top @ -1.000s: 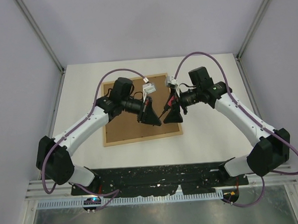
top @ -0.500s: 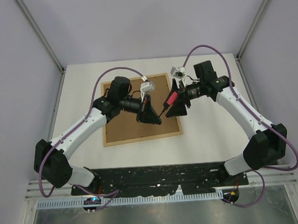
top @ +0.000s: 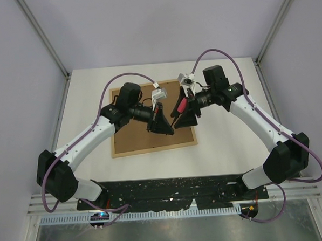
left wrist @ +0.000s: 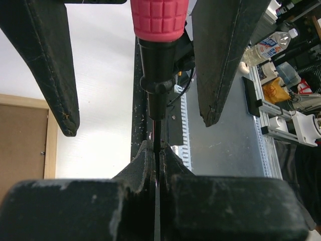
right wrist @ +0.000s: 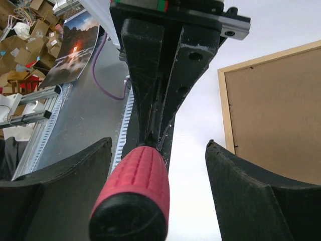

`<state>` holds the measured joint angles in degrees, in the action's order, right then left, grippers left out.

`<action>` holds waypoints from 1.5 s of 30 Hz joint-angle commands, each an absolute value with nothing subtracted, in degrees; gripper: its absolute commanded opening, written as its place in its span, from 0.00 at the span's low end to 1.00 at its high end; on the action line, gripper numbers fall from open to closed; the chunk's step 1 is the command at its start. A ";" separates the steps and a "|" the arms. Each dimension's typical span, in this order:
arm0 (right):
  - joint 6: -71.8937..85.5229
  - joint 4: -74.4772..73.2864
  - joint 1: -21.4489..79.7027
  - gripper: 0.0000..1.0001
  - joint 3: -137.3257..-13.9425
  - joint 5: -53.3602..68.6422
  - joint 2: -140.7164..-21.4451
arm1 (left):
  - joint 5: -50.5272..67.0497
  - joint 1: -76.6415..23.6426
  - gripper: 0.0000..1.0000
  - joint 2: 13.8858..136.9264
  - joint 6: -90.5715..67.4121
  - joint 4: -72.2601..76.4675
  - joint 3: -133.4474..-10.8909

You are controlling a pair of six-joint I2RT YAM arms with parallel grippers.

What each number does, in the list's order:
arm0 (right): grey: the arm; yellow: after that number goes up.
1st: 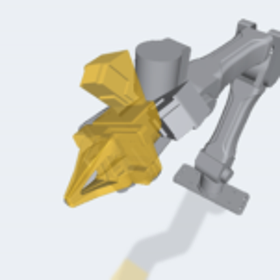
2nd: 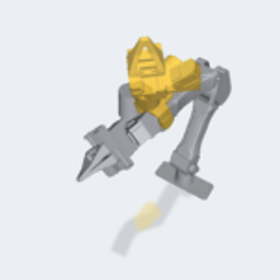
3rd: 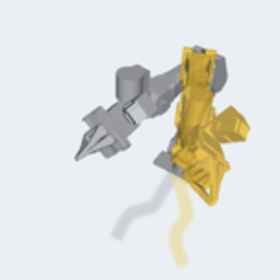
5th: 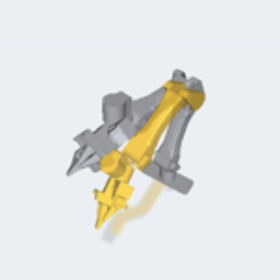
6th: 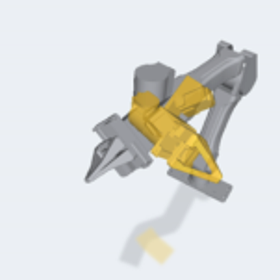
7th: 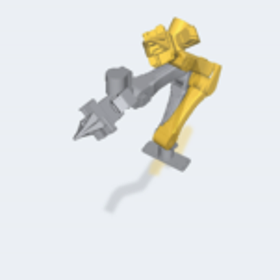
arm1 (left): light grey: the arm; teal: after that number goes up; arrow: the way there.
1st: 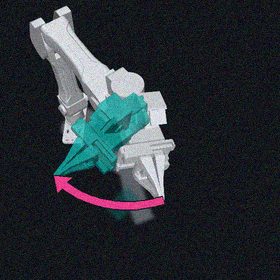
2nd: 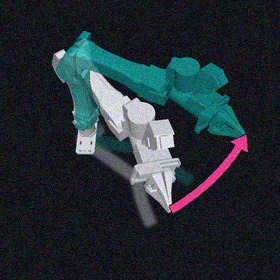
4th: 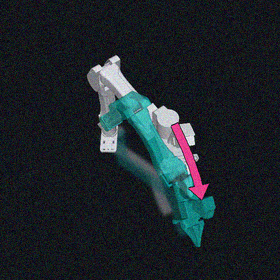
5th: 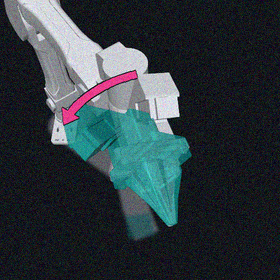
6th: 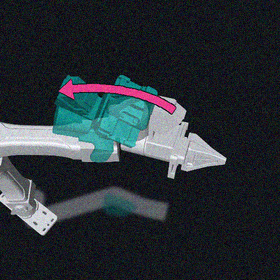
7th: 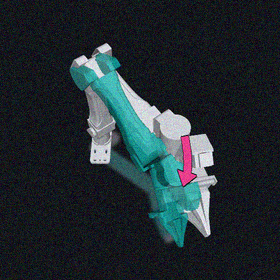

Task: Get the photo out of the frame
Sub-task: Pick up the screwdriver from the center of the board.

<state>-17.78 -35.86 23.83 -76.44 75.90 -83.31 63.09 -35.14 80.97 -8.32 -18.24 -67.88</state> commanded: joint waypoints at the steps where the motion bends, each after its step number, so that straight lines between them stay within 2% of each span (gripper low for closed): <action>1: -19.60 -36.03 27.24 0.69 -78.31 72.25 -82.44 | 64.16 -35.33 0.00 80.59 -7.38 -15.73 -68.38; 2: -19.95 -36.30 27.86 0.62 -78.48 70.94 -82.62 | 64.16 -35.25 0.00 80.60 -7.38 -15.82 -68.47; 4: -20.04 -36.65 28.47 0.37 -78.75 69.10 -83.40 | 64.16 -35.24 0.00 80.68 -7.21 -16.08 -68.55; 5: -20.13 -36.91 28.39 0.18 -78.92 68.13 -83.67 | 64.07 -35.33 0.00 80.51 -6.86 -16.26 -68.55; 6: -20.13 -37.00 28.39 0.12 -79.19 67.42 -83.85 | 64.07 -35.25 0.00 80.51 -6.51 -16.61 -68.55; 7: -21.00 -37.52 28.39 0.08 -79.36 66.02 -83.85 | 63.99 -35.33 0.00 80.42 -6.16 -16.96 -68.55; 14: -22.32 -38.40 27.25 0.08 -79.19 63.90 -80.60 | 62.67 -35.07 0.00 79.02 -3.08 -20.12 -69.08; 15: -23.46 -39.19 27.25 0.09 -79.89 63.20 -80.33 | 62.58 -34.89 0.00 78.93 -2.90 -20.30 -69.17; 16: -24.60 -41.46 27.25 0.16 -80.15 62.85 -80.25 | 62.67 -34.89 0.00 78.75 -2.73 -20.65 -69.26; 17: -27.22 -43.14 27.16 0.45 -81.37 62.15 -80.16 | 62.67 -34.81 0.00 78.58 -2.38 -21.00 -69.34; 19: -32.13 -48.67 27.07 0.76 -83.83 61.00 -80.77 | 62.75 -34.89 0.00 78.66 -2.11 -21.36 -69.34; 21: -36.18 -53.95 27.16 0.84 -86.99 59.25 -82.00 | 62.84 -34.98 0.00 78.58 -1.93 -21.71 -69.26; 27: -41.75 -64.94 26.54 0.85 -95.26 59.59 -86.48 | 62.75 -35.07 0.00 78.66 -1.14 -22.32 -69.17; 37: -41.05 -68.02 28.83 0.85 -101.60 58.27 -92.19 | 62.84 -35.60 0.00 78.93 -0.79 -23.03 -69.43; 41: -38.68 -64.96 29.88 0.85 -102.39 56.78 -93.43 | 63.02 -35.77 0.00 78.93 -0.79 -23.03 -69.43; 45: -39.98 -67.40 30.85 0.81 -103.97 57.30 -94.57 | 62.58 -35.86 0.00 78.75 -0.62 -23.03 -69.17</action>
